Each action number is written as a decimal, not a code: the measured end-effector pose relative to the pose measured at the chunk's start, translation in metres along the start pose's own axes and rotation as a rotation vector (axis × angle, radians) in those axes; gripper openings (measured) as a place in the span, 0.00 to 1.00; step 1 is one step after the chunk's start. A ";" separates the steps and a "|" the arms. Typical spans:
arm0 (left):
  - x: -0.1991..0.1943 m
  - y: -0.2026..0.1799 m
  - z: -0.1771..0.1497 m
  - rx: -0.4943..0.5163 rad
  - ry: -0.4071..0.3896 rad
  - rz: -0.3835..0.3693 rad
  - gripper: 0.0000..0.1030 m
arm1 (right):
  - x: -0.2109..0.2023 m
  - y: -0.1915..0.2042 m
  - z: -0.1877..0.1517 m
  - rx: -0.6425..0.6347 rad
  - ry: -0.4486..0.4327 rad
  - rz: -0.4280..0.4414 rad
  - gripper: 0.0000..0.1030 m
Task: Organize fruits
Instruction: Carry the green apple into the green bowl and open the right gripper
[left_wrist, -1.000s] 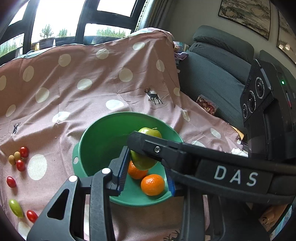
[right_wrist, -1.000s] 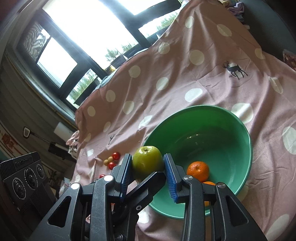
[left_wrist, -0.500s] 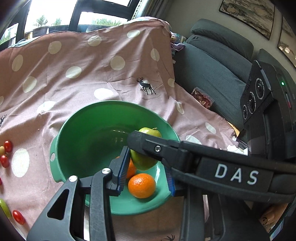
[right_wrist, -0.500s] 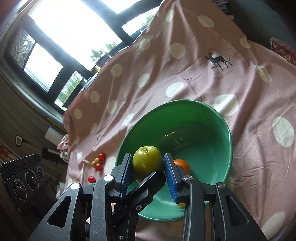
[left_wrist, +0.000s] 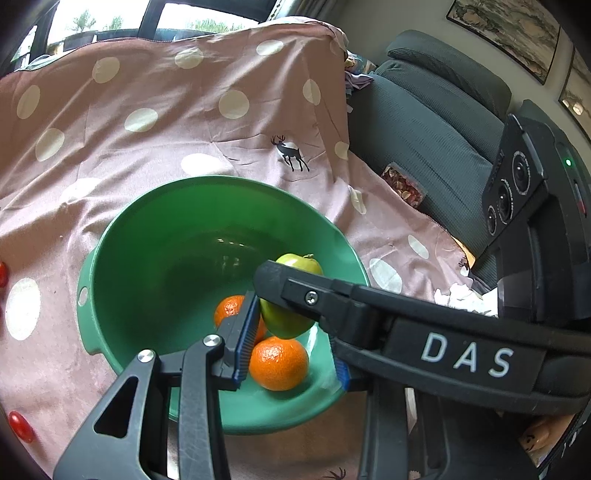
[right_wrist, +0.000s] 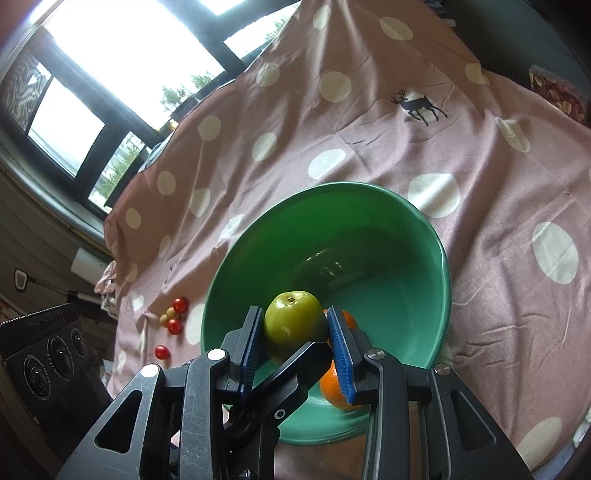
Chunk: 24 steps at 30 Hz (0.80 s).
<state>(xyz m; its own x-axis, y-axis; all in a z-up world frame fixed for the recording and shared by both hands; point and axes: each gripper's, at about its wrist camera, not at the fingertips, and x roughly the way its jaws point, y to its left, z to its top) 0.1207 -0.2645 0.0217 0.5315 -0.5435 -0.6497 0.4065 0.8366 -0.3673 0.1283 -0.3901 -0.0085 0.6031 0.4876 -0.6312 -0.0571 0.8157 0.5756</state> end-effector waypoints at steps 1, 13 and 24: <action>0.001 0.001 -0.001 -0.003 0.003 -0.001 0.33 | 0.001 0.000 0.000 -0.001 0.004 -0.003 0.38; 0.009 0.003 -0.003 -0.032 0.034 -0.009 0.33 | 0.007 -0.002 -0.002 0.003 0.033 -0.036 0.38; 0.009 0.003 -0.006 -0.044 0.042 -0.003 0.38 | 0.011 0.000 -0.003 0.000 0.044 -0.078 0.38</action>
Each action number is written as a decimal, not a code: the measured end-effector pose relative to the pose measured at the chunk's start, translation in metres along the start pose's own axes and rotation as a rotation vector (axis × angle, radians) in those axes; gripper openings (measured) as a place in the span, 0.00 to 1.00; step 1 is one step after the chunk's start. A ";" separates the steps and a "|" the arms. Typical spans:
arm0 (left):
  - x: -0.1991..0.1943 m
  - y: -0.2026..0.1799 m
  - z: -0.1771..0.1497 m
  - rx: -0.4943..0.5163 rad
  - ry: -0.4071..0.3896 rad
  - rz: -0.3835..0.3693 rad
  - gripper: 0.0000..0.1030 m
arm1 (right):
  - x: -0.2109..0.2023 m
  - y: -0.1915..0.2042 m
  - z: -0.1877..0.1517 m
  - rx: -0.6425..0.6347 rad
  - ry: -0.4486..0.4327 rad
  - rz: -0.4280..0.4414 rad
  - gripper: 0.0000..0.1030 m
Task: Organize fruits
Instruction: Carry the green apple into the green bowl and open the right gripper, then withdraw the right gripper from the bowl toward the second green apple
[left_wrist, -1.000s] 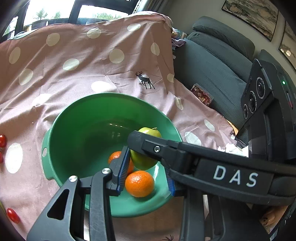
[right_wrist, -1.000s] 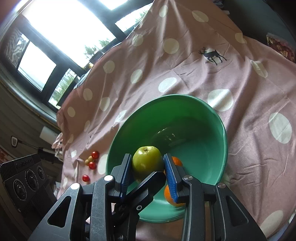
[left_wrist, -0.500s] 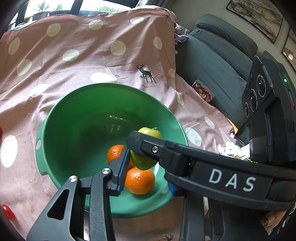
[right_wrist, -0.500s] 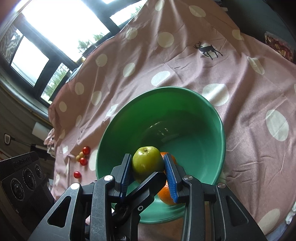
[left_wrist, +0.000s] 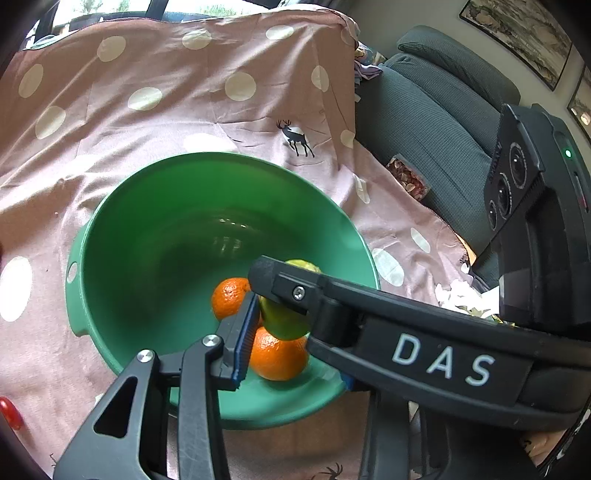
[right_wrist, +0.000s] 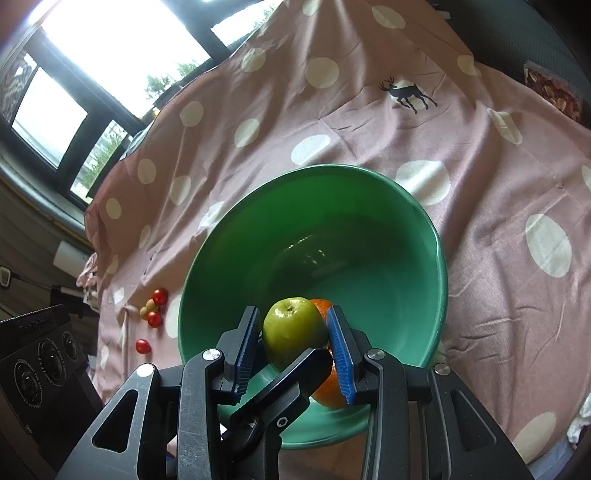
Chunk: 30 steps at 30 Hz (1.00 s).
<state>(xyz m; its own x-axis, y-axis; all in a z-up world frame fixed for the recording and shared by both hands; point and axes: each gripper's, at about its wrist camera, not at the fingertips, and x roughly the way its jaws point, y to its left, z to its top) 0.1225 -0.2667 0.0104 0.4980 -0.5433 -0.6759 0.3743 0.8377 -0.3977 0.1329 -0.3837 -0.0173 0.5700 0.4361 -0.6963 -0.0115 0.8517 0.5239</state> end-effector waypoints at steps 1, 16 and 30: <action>-0.001 0.000 0.000 -0.002 -0.003 0.002 0.38 | 0.000 0.000 0.000 0.000 0.001 -0.003 0.38; -0.091 0.041 -0.017 -0.199 -0.226 0.070 0.96 | -0.030 0.016 -0.002 0.013 -0.256 0.058 0.81; -0.186 0.130 -0.062 -0.301 -0.309 0.398 0.99 | 0.000 0.077 -0.024 -0.081 -0.180 0.200 0.82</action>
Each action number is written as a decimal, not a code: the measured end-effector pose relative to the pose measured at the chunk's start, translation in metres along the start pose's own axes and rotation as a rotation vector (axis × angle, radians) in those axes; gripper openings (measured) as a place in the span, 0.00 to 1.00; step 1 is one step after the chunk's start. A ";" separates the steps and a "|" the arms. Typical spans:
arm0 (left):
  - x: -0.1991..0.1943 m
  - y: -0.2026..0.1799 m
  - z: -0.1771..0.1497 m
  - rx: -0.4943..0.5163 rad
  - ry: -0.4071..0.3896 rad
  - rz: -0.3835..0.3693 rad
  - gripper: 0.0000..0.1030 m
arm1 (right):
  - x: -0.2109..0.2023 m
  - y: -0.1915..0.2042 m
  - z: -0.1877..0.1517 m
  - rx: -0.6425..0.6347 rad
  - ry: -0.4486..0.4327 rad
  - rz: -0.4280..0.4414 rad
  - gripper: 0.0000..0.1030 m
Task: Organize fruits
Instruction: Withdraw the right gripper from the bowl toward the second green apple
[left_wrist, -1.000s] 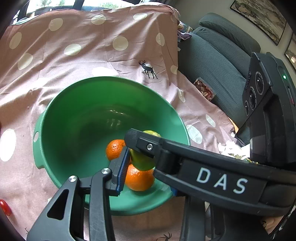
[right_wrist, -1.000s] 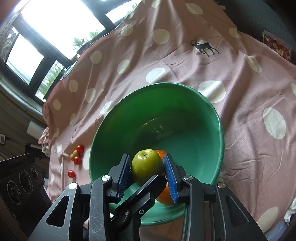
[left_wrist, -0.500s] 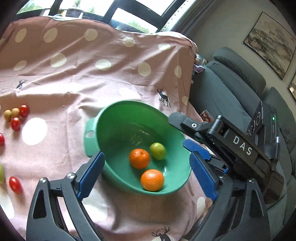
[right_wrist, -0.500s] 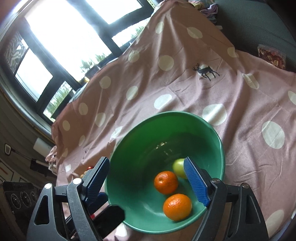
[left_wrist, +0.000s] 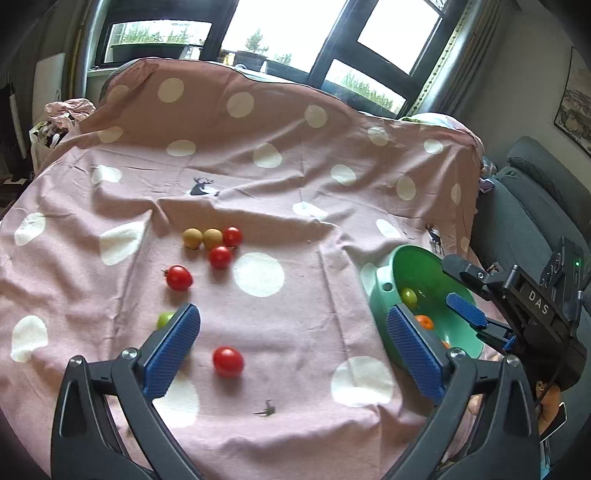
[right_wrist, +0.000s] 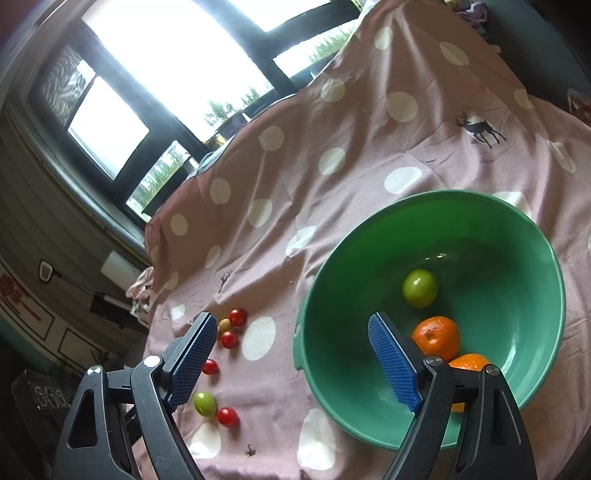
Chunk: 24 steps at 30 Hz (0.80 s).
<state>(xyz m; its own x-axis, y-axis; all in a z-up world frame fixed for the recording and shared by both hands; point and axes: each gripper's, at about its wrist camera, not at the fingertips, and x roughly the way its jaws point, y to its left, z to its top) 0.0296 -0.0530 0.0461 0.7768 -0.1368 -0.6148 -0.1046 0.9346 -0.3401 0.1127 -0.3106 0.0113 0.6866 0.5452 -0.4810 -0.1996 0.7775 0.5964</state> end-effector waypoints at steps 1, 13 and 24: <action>-0.003 0.010 0.000 -0.010 -0.011 0.024 0.99 | 0.002 0.006 -0.003 -0.021 -0.006 -0.002 0.82; -0.005 0.096 -0.005 -0.233 0.017 0.180 0.99 | 0.034 0.058 -0.049 -0.211 -0.011 -0.064 0.82; -0.007 0.116 -0.005 -0.291 0.064 0.153 0.93 | 0.065 0.066 -0.071 -0.165 0.233 0.069 0.75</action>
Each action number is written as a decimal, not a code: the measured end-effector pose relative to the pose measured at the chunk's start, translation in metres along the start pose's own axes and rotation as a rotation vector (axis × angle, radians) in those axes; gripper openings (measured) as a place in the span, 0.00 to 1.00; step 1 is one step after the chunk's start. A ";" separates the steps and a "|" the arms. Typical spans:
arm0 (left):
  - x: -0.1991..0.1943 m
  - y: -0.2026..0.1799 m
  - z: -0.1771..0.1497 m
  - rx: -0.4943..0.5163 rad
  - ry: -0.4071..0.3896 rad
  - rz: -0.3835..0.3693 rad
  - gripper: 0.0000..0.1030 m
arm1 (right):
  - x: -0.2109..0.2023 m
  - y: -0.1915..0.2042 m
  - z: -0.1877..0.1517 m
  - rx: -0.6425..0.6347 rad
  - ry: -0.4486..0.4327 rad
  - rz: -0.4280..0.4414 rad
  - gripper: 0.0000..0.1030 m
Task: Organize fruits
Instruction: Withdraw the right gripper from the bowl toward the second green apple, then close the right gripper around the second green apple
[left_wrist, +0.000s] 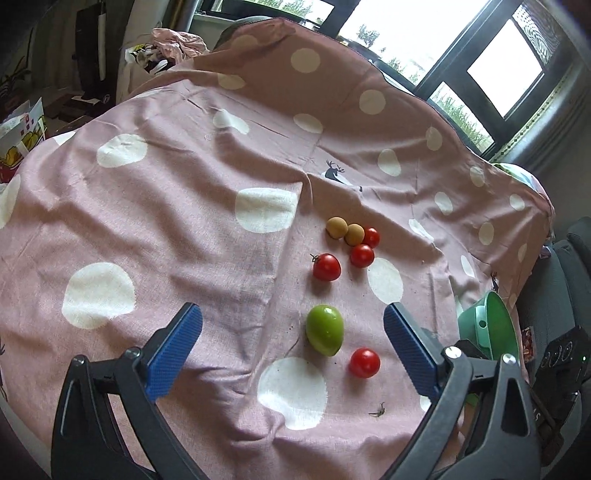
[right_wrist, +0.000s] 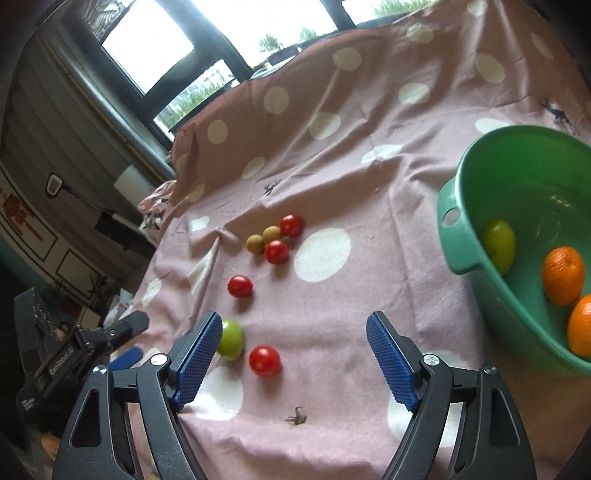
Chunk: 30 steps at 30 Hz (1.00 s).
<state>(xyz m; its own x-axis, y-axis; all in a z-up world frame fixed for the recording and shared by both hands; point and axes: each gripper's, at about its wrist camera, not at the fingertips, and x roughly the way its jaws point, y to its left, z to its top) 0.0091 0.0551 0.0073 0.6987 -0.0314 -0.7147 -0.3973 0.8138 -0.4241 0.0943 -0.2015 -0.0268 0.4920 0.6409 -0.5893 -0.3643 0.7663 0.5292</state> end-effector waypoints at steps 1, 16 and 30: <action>0.001 -0.002 -0.001 0.009 0.002 -0.011 0.92 | 0.002 0.001 0.000 0.014 0.020 0.020 0.74; 0.048 -0.018 -0.017 0.057 0.176 -0.019 0.44 | 0.073 0.053 0.026 -0.049 0.306 0.134 0.36; 0.062 -0.020 -0.020 0.072 0.201 0.001 0.43 | 0.128 0.063 0.013 -0.131 0.486 0.156 0.34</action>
<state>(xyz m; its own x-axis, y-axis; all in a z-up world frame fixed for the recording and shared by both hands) 0.0491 0.0252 -0.0397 0.5627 -0.1400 -0.8147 -0.3489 0.8532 -0.3876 0.1447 -0.0719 -0.0612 0.0114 0.6711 -0.7413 -0.5153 0.6392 0.5708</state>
